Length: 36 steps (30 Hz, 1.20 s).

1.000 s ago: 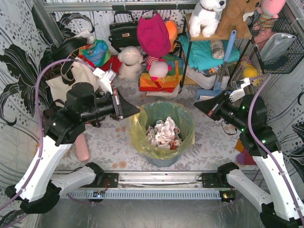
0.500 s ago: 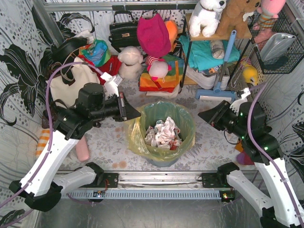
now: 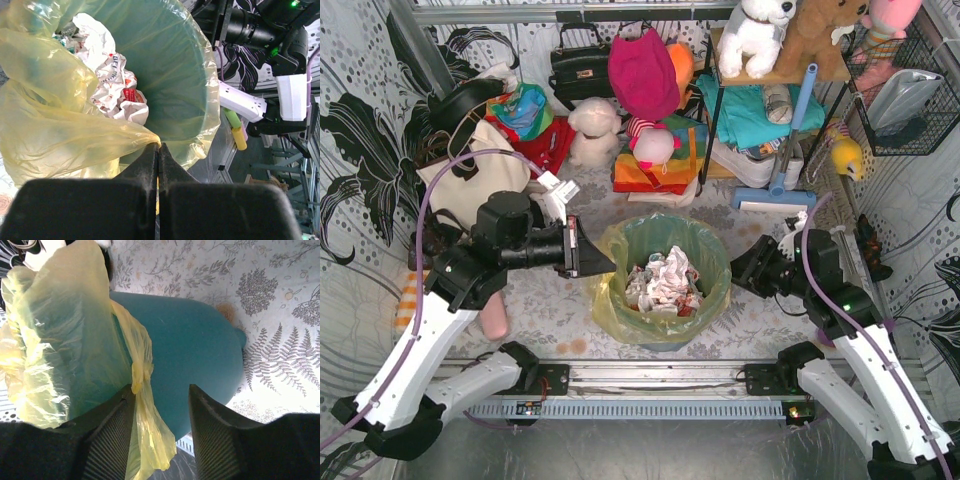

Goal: Tie the trash bag

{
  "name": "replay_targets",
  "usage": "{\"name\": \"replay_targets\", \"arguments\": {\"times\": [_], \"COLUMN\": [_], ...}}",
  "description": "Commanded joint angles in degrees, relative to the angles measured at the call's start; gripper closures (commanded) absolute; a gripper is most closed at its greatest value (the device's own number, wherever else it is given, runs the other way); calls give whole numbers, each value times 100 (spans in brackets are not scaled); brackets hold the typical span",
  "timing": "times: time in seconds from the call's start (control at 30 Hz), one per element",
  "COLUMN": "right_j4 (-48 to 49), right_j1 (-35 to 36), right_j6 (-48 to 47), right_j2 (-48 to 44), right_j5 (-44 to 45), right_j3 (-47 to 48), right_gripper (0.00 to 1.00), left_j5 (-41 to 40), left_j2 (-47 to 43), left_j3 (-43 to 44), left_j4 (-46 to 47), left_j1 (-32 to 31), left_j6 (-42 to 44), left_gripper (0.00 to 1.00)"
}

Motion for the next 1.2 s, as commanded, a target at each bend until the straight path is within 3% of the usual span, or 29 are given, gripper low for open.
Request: {"name": "replay_targets", "arguments": {"times": [0.0, 0.13, 0.43, 0.63, 0.87, 0.97, 1.07, 1.17], "right_j4": [474, 490, -632, -696, -293, -488, -533, -262], "right_j1": [-31, -29, -29, -29, -29, -29, -31, -29], "right_j6": [153, 215, 86, 207, 60, -178, -263, -231], "right_j2": [-79, -192, -635, -653, -159, 33, 28, -11], "right_j5": [-445, -585, -127, 154, 275, 429, 595, 407], "right_j3": [-235, -294, 436, 1074, 1694, 1625, 1301, 921], "right_gripper": [59, 100, 100, 100, 100, 100, 76, 59], "left_j5": [422, 667, 1484, 1767, 1791, 1497, 870, 386], "left_j2": [-124, -190, -511, -535, -379, -287, -131, -66], "left_j3": [-60, -184, -595, -727, -650, -541, -537, -709], "left_j4": [18, 254, 1635, 2378, 2562, 2035, 1138, 862], "left_j1": [29, 33, 34, 37, 83, 99, 100, 99], "left_j6": [93, -41, -996, -1602, -1729, -1387, -877, -721], "left_gripper": [100, 100, 100, 100, 100, 100, 100, 100]}}
